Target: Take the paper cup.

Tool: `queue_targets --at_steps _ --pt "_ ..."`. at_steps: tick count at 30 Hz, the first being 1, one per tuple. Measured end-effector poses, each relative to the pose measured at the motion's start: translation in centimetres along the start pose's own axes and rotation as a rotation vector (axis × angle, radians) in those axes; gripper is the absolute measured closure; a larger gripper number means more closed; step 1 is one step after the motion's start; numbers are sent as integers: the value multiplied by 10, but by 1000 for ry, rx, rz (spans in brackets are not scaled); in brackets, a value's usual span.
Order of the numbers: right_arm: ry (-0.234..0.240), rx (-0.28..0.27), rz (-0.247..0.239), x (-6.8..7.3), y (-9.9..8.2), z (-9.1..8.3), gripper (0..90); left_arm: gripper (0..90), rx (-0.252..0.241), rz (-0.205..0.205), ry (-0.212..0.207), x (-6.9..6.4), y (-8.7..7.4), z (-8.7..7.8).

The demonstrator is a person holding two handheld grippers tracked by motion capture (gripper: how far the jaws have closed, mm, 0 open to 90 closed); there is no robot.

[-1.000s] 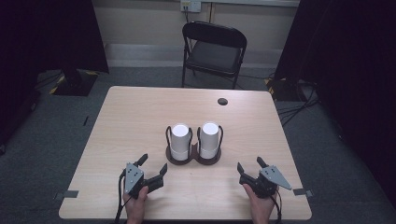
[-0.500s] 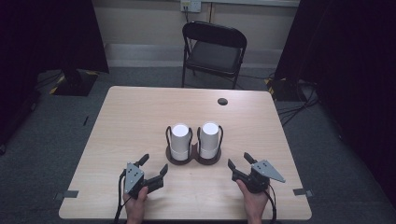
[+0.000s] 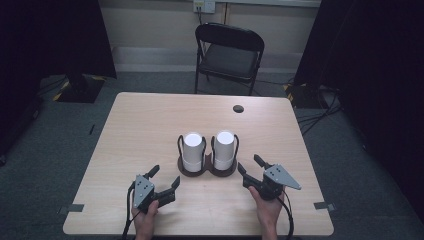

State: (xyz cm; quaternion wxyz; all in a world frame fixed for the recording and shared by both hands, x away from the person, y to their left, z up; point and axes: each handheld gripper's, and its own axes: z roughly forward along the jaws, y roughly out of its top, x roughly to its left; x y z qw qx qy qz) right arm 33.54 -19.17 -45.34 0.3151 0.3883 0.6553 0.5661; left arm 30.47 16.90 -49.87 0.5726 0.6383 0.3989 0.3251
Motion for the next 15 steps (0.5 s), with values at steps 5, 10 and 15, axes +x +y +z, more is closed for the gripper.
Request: queue_targets --at_steps 5,10,15 --pt "27 -8 -4 0 10 6 344 164 0 -1 -1 0 0 0" --pt "64 -12 15 0 21 15 312 163 0 0 -1 0 0 0" --pt "85 -12 10 2 31 23 295 162 -1 0 -1 0 0 0"
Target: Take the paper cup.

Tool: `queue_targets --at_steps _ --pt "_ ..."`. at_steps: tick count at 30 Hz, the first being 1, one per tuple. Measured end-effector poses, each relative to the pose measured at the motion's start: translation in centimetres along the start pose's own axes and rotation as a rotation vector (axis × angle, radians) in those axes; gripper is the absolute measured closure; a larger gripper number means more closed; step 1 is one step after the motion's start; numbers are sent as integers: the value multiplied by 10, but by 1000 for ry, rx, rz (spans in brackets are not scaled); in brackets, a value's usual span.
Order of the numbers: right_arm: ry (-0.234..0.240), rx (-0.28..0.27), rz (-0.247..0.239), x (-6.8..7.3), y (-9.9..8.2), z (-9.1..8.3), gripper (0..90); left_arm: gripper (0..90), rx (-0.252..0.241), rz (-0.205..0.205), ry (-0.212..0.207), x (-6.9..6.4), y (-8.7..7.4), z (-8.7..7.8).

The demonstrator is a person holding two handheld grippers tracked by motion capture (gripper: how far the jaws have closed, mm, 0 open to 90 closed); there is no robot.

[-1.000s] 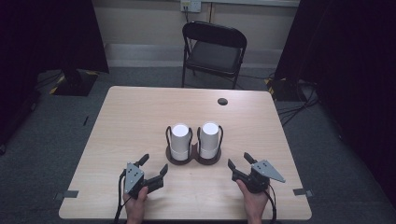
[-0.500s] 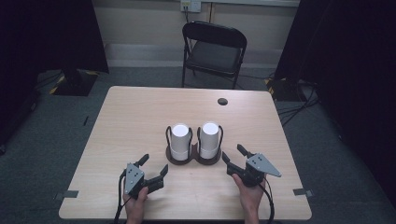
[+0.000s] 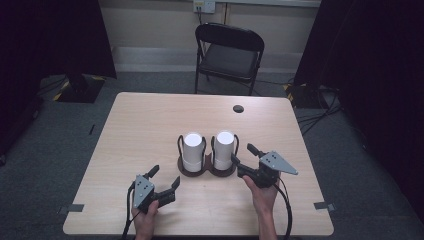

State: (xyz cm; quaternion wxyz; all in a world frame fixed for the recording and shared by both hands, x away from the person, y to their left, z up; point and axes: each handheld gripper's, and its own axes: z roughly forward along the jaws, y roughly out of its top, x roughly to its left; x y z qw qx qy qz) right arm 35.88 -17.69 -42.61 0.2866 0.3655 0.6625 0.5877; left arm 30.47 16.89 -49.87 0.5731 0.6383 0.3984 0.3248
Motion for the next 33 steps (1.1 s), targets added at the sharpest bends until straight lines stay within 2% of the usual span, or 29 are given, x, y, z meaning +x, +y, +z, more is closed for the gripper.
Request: queue_targets --at_steps 2,8,16,24,28,33 --pt "7 1 -19 1 6 8 292 162 0 4 -1 0 0 0" --pt "25 7 -35 2 17 24 287 163 17 33 -10 -2 1 1" --pt "47 29 -63 4 27 46 263 162 6 16 -1 -1 0 0" --pt "53 54 -68 6 27 61 249 161 3 18 -5 -2 0 0" --pt "31 69 -76 6 24 66 249 162 6 25 -8 -2 0 0" --pt "43 88 -69 4 20 71 250 162 6 20 -8 -2 0 0"
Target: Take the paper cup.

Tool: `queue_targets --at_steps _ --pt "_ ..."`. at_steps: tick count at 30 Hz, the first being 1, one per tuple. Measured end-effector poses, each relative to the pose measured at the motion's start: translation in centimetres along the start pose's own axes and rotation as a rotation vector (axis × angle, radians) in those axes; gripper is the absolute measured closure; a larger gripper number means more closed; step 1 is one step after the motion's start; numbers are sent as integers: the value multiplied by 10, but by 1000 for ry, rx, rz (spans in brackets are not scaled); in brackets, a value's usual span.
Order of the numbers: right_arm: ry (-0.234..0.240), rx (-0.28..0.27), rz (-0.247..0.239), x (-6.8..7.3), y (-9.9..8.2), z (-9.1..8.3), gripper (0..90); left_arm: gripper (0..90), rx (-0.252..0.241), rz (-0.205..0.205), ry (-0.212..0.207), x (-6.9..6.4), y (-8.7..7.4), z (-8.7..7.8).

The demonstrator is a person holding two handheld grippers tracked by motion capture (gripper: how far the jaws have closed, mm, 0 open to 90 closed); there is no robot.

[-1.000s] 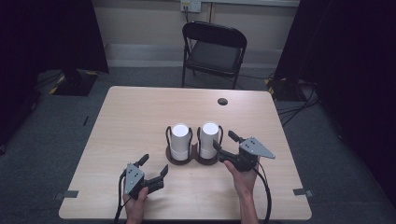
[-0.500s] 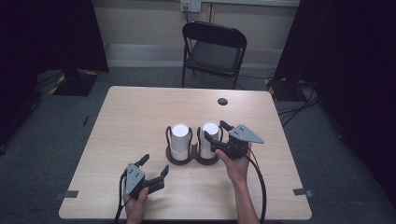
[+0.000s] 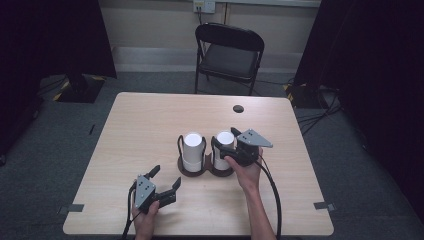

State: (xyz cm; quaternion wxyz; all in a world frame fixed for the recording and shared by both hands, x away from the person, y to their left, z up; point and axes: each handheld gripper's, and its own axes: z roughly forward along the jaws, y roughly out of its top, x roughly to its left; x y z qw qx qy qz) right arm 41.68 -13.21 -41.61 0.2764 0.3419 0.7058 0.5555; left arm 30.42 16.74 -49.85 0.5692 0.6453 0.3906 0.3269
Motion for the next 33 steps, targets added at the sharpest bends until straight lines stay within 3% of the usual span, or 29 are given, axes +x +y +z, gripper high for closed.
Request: queue_targets --at_steps 9,15,19,33 --pt "-14 32 -23 1 -4 5 278 173 25 19 -47 1 1 2" --pt "-14 46 -31 2 -4 6 330 163 12 6 -29 1 0 1" --pt "-21 33 -20 1 -4 4 334 238 -2 -6 -21 1 0 0" --pt "-22 3 -10 1 2 -3 337 217 7 18 -41 1 0 0"
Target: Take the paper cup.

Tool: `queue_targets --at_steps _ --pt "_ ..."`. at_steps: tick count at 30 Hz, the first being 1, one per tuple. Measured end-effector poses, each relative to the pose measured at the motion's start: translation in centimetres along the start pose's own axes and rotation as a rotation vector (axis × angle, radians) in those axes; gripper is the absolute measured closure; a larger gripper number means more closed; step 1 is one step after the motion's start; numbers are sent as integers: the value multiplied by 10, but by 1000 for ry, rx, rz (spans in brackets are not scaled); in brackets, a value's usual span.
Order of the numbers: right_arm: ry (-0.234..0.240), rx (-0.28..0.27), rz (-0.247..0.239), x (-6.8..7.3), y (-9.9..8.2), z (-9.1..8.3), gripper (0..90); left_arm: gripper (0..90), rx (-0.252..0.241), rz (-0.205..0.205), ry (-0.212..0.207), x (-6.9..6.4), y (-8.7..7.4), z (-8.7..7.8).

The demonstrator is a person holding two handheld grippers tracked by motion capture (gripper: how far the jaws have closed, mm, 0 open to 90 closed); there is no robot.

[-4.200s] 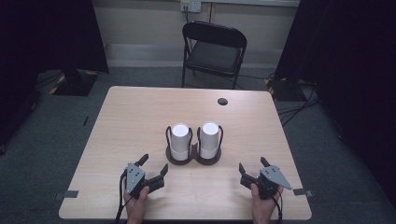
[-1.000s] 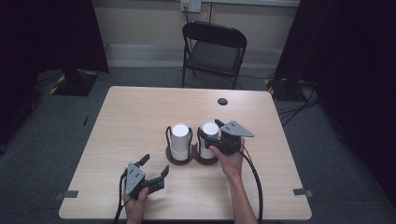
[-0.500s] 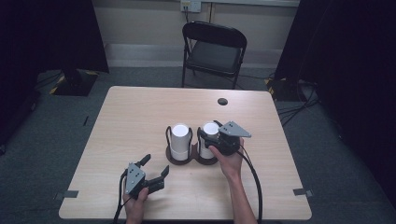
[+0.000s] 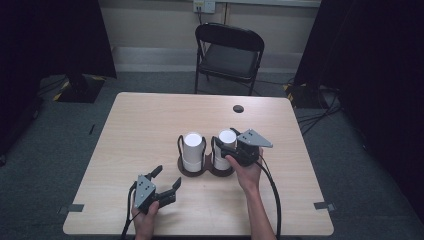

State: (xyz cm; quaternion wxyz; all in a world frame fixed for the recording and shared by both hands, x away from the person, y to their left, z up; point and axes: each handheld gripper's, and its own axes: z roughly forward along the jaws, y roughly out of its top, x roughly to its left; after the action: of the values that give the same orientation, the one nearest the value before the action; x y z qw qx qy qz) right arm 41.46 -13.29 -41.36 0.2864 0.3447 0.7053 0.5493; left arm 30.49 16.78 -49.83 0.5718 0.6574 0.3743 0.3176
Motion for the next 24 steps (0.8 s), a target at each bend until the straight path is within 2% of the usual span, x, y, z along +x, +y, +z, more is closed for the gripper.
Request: queue_targets --at_steps 5,9,18,24 --pt "0 -24 10 0 3 -3 338 236 3 3 -3 0 0 0" --pt "5 -19 12 -1 6 -3 339 233 -2 -8 -2 0 0 0" --pt "22 -36 23 -1 16 -5 341 220 2 3 -8 0 0 0" --pt "17 -35 22 -1 20 -7 341 214 1 4 -6 0 0 0"
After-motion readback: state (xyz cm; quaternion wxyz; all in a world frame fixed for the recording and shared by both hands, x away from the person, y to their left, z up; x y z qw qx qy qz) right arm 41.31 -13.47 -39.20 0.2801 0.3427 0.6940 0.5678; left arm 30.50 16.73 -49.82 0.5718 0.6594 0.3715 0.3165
